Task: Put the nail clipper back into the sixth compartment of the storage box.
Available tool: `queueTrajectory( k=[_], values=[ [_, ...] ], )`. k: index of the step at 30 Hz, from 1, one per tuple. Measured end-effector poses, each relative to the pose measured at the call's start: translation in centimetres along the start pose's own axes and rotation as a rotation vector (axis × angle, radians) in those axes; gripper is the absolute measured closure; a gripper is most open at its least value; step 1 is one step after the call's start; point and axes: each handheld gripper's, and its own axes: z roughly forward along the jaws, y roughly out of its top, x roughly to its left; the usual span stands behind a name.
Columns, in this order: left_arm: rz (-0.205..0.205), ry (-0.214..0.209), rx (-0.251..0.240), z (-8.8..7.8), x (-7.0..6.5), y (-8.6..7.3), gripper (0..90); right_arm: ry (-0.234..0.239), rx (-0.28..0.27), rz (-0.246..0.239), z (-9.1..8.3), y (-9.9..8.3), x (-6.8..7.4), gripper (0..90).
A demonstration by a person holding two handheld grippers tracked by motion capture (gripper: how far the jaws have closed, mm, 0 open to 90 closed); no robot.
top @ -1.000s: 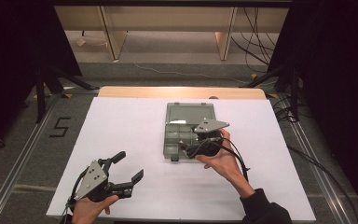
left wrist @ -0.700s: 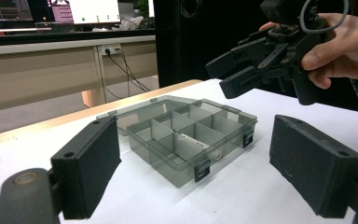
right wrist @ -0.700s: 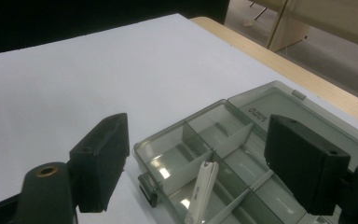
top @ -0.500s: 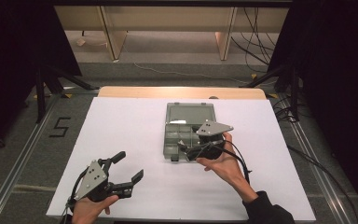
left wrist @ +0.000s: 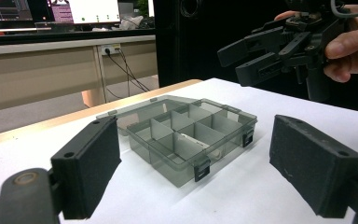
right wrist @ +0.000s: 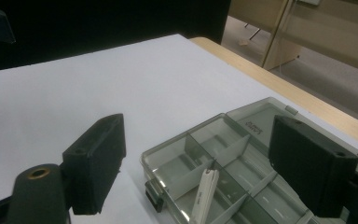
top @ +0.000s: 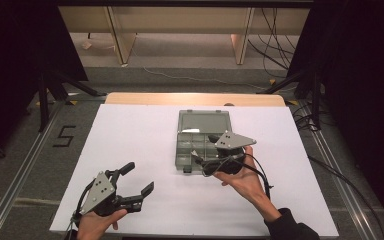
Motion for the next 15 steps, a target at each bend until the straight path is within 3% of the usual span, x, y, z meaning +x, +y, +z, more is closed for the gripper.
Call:
queueTrajectory(
  k=[10, 13, 15],
  values=[
    [0.002, -0.002, 0.001, 0.0, 0.0, 0.0, 15.6, 0.003, -0.02, 0.011, -1.0, -0.3, 0.2, 19.8],
    [0.003, -0.003, 0.002, 0.0, 0.0, 0.0, 15.6, -0.012, -0.048, 0.0, -1.2, -0.4, 0.2, 19.7],
    [0.004, -0.003, 0.002, 0.0, 0.0, 0.0, 15.6, 0.004, -0.042, 0.015, -1.4, -0.5, 0.3, 19.8]
  ],
)
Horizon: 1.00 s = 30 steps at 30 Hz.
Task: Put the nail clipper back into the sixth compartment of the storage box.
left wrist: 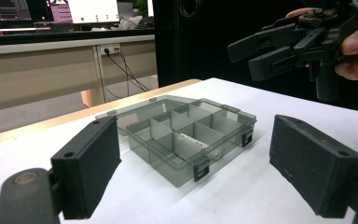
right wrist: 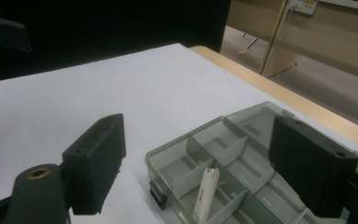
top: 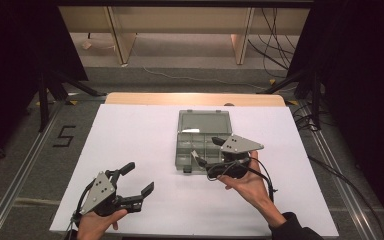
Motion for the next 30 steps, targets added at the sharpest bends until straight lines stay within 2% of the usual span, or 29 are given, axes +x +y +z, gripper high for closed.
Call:
queueTrajectory(
  k=[1, 4, 5, 6, 8, 11, 13, 14, 16, 19, 20, 23, 24, 25, 27, 28, 29, 30],
  values=[
    [0.0, 0.0, 0.0, 0.0, 0.0, 0.0, 15.6, -0.018, -0.014, -0.007, -0.1, -0.1, 0.0, 19.8],
    [0.0, 0.0, 0.001, 0.0, 0.0, 0.0, 15.6, -0.005, -0.003, 0.0, -0.5, -0.2, 0.1, 19.7],
    [0.0, 0.0, 0.001, 0.0, 0.0, 0.0, 15.6, -0.01, -0.023, -0.012, -0.5, -0.3, 0.0, 19.7],
    [-0.001, -0.001, 0.001, 0.0, 0.0, 0.0, 15.6, -0.003, -0.017, 0.005, -0.7, -0.3, 0.1, 19.7],
    [-0.001, -0.002, 0.002, 0.0, 0.0, 0.0, 15.6, -0.008, -0.034, -0.004, -0.8, -0.5, 0.0, 19.6],
    [-0.001, -0.003, 0.002, 0.0, 0.0, 0.0, 15.6, -0.003, -0.037, 0.019, -1.0, -0.7, 0.1, 19.5],
    [-0.002, -0.002, 0.002, 0.0, 0.0, 0.0, 15.6, -0.015, -0.047, 0.01, -1.3, -0.8, 0.0, 19.5],
    [-0.002, -0.003, 0.002, 0.0, 0.0, 0.0, 15.5, -0.007, -0.062, 0.018, -1.2, -0.9, 0.1, 19.5],
    [-0.001, -0.003, 0.002, 0.0, 0.0, 0.0, 15.6, 0.0, -0.059, 0.025, -1.5, -0.9, 0.2, 19.4],
    [-0.001, -0.002, 0.003, 0.0, 0.0, 0.0, 15.6, -0.013, -0.071, 0.013, -1.8, -1.0, 0.2, 19.5],
    [-0.002, -0.002, 0.002, 0.0, 0.0, 0.0, 15.5, -0.012, -0.092, 0.008, -1.8, -1.1, 0.2, 19.4],
    [-0.003, -0.002, 0.003, 0.0, 0.0, 0.0, 15.6, -0.017, -0.081, 0.014, -2.3, -1.3, 0.3, 19.3],
    [-0.002, -0.002, 0.002, 0.0, 0.0, 0.0, 15.6, -0.007, -0.08, 0.029, -2.4, -1.4, 0.4, 19.0],
    [-0.001, -0.002, 0.002, 0.0, 0.0, 0.0, 15.5, -0.022, -0.083, 0.016, -2.5, -1.4, 0.3, 18.8],
    [-0.001, -0.002, 0.003, 0.0, -0.1, 0.0, 15.5, -0.015, -0.081, 0.042, -2.8, -1.6, 0.3, 18.8],
    [-0.001, -0.002, 0.002, 0.0, 0.0, 0.0, 15.6, -0.017, -0.083, 0.043, -2.9, -1.7, 0.3, 18.8],
    [-0.001, -0.002, 0.002, 0.0, 0.0, 0.0, 15.5, -0.021, -0.101, 0.023, -2.9, -1.7, 0.2, 18.8],
    [0.0, -0.002, 0.002, 0.0, 0.0, 0.0, 15.6, -0.025, -0.091, 0.043, -3.0, -1.9, 0.4, 18.8]
  ],
)
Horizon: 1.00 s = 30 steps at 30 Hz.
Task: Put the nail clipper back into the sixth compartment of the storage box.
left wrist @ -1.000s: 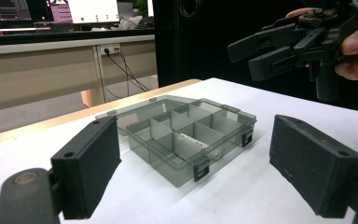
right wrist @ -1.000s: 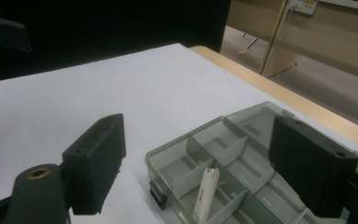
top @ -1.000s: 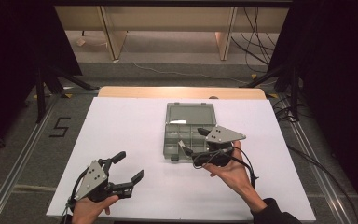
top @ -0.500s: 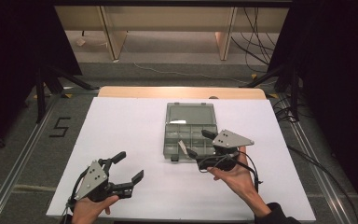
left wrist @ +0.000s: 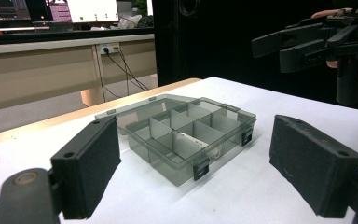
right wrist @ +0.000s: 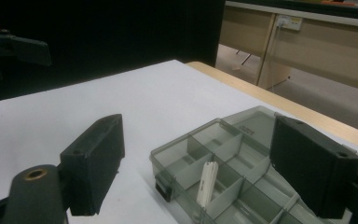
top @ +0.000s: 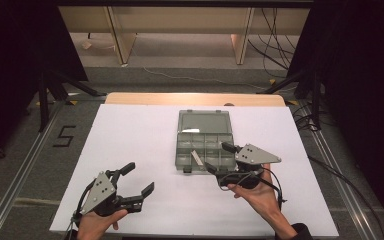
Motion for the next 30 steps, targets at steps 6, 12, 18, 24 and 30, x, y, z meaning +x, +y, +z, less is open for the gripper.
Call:
queueTrajectory(
  k=[6, 12, 18, 24, 30],
  values=[
    [-0.001, 0.001, 0.0, 0.0, 0.0, 0.0, 15.6, 0.006, 0.003, 0.005, -0.5, -0.6, 0.0, 18.6],
    [0.0, 0.0, 0.001, 0.0, 0.0, 0.0, 15.5, -0.003, 0.002, 0.01, -1.0, -1.0, 0.1, 18.1],
    [-0.001, 0.001, 0.0, 0.0, 0.0, 0.0, 15.5, -0.012, -0.011, -0.002, -1.5, -1.3, 0.0, 17.5],
    [0.0, 0.001, 0.0, 0.0, 0.0, 0.0, 15.6, -0.02, -0.032, 0.001, -2.0, -1.8, 0.0, 16.0],
    [-0.001, 0.001, 0.001, 0.0, 0.0, 0.0, 15.6, -0.009, -0.033, 0.026, -2.9, -2.2, 0.1, 15.7]
  ],
)
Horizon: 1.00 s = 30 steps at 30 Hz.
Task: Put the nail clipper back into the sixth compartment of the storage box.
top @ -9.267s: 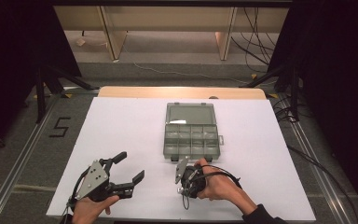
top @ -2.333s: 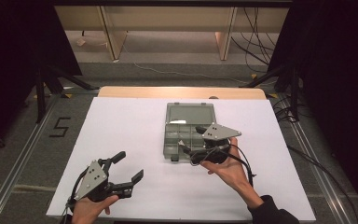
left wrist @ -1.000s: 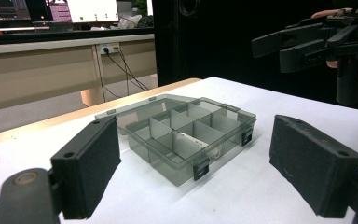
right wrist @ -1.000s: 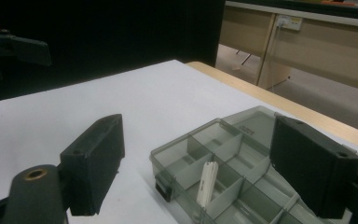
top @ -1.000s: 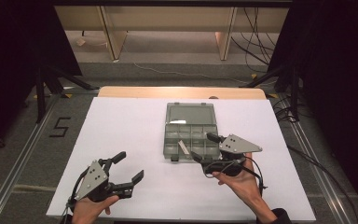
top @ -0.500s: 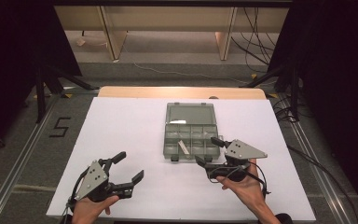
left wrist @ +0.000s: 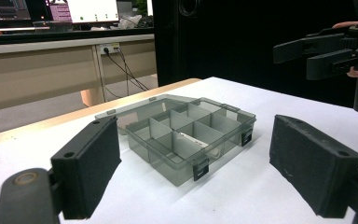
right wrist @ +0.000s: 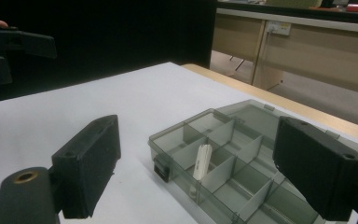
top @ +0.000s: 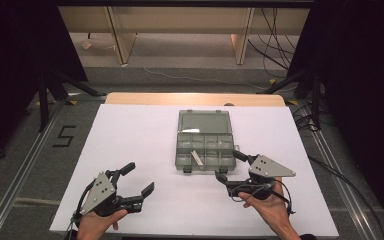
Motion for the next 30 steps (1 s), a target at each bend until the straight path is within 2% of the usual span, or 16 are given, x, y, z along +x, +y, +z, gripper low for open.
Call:
queueTrajectory(
  k=[3, 4, 6, 7, 10, 12, 15, 16, 19, 20, 22, 23, 30],
  values=[
    [0.002, 0.0, -0.001, 0.0, 0.0, 0.0, 15.5, -0.014, -0.006, -0.002, -0.3, -0.2, 0.0, 15.7],
    [0.001, 0.001, -0.001, 0.0, 0.0, 0.0, 15.6, -0.028, -0.028, -0.018, -0.3, -0.3, 0.0, 15.7],
    [0.001, 0.001, -0.002, 0.0, 0.0, 0.0, 15.6, 0.0, -0.016, 0.002, -0.4, -0.4, 0.2, 15.8],
    [0.001, 0.0, -0.002, 0.0, 0.0, 0.0, 15.6, -0.017, -0.014, -0.001, -0.6, -0.4, 0.3, 15.8],
    [0.001, 0.0, -0.002, 0.0, 0.0, 0.0, 15.6, -0.009, -0.01, 0.0, -0.9, -0.5, 0.5, 15.8],
    [0.0, 0.001, -0.003, 0.0, 0.0, 0.0, 15.5, -0.02, -0.029, -0.016, -1.0, -0.7, 0.5, 15.8],
    [0.001, 0.0, -0.003, -0.1, 0.0, 0.0, 15.6, -0.003, -0.016, 0.014, -1.2, -1.1, 0.7, 15.8],
    [0.001, 0.0, -0.003, -0.1, 0.0, 0.0, 15.6, -0.019, -0.02, 0.011, -1.3, -1.2, 0.7, 15.8],
    [0.0, 0.0, -0.002, -0.1, 0.0, 0.0, 15.6, -0.021, -0.015, 0.012, -1.6, -1.4, 0.8, 15.8],
    [0.001, -0.001, -0.003, -0.1, 0.0, 0.0, 15.5, -0.016, -0.031, 0.017, -1.5, -1.5, 0.8, 15.8],
    [0.001, -0.001, -0.003, -0.1, 0.0, 0.0, 15.6, -0.041, -0.033, 0.017, -1.7, -1.5, 0.9, 15.8],
    [0.002, 0.0, -0.001, -0.1, 0.0, 0.0, 15.6, -0.027, -0.024, 0.011, -1.9, -1.6, 0.8, 15.8],
    [0.001, 0.0, -0.003, -0.1, 0.0, 0.0, 15.6, -0.035, -0.018, 0.019, -2.1, -2.2, 0.8, 15.7]
  ],
)
